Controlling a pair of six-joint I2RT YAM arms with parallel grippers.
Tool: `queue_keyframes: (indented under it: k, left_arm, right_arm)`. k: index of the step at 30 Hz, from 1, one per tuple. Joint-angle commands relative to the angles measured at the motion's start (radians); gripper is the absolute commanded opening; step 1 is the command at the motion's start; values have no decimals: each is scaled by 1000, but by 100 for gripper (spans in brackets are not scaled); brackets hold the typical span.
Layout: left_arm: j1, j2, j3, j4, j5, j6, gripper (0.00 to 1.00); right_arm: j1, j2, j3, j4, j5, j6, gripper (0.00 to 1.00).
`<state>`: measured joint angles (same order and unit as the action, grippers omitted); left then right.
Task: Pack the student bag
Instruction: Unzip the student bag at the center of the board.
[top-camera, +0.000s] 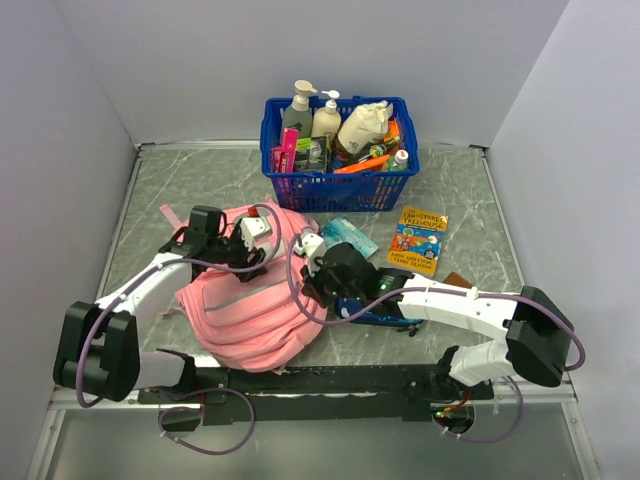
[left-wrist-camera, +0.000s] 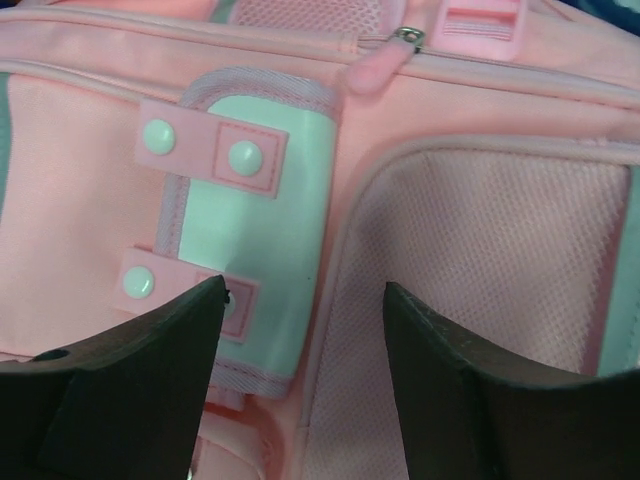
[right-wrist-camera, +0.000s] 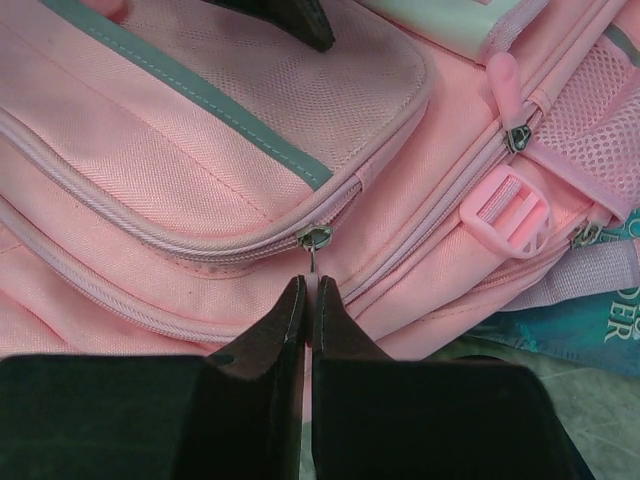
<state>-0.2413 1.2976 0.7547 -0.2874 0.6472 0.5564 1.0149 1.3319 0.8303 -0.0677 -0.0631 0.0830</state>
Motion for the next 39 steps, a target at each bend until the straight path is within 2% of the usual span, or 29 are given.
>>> queue_keyframes:
  k: [1, 6, 7, 9, 10, 12, 13, 15, 21, 28, 30, 39]
  left_arm:
    - [-67, 66, -31, 102, -268, -122, 64]
    - [-167, 114, -49, 186, -379, -268, 51]
    - [-171, 123, -46, 204, -382, -285, 44]
    - [-174, 170, -9, 194, -386, -346, 35]
    - [-174, 190, 9, 170, -386, -372, 25]
    - [-174, 222, 44, 162, -392, -398, 17]
    - [-176, 226, 49, 171, -396, -420, 9]
    - [-182, 221, 48, 185, -399, -450, 1]
    - [-184, 226, 51, 186, -379, -516, 1]
    - [-184, 258, 92, 160, -336, -549, 1]
    - [-184, 269, 103, 160, -331, -588, 1]
    - [-182, 275, 120, 159, -302, -599, 1]
  right_arm:
    - [27, -19, 52, -35, 39, 21, 0]
    - [91, -11, 89, -101, 60, 31, 0]
    - [103, -14, 90, -121, 92, 35, 0]
    - [134, -34, 87, -142, 115, 49, 0]
    - [143, -42, 86, -164, 132, 60, 0]
    - [166, -71, 78, -176, 137, 69, 0]
    - [174, -77, 78, -184, 141, 75, 0]
    - [201, -88, 85, -201, 143, 83, 0]
    - [277, -11, 159, -195, 132, 86, 0]
    - [353, 171, 309, -185, 123, 51, 0]
    - [364, 208, 342, -198, 118, 40, 0]
    - [393, 363, 490, -172, 33, 5, 0]
